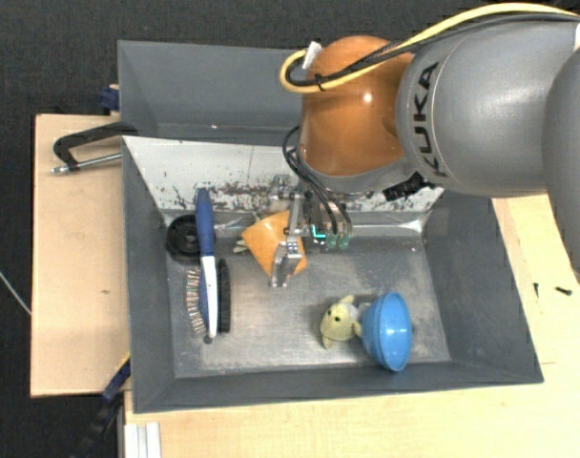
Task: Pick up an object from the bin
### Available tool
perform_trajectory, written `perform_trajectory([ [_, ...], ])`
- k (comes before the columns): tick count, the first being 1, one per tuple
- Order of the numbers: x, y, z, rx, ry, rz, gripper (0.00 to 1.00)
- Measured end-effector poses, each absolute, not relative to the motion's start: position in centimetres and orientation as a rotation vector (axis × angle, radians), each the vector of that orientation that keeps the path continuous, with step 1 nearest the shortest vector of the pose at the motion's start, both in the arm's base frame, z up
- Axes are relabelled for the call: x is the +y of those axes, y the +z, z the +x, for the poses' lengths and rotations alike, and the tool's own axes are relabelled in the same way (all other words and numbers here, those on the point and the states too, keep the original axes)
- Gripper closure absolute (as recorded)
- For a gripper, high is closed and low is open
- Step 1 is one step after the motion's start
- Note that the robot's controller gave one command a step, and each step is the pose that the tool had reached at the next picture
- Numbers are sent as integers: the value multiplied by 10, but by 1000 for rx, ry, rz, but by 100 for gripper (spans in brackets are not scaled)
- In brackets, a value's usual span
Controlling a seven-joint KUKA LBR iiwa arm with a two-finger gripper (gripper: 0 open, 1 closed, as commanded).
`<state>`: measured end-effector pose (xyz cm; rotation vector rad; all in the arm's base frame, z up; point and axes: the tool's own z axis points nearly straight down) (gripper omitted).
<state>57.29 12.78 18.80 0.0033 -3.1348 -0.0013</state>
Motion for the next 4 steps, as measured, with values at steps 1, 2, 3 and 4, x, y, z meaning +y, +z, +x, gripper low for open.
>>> perform_trajectory([
  [1,95,123,598,-3115,-7,-342,0],
  [2,96,121,598,-3117,-7,-330,0],
  [3,104,116,600,-3118,10,-267,0],
  [4,105,115,597,-3123,-10,-231,0],
])
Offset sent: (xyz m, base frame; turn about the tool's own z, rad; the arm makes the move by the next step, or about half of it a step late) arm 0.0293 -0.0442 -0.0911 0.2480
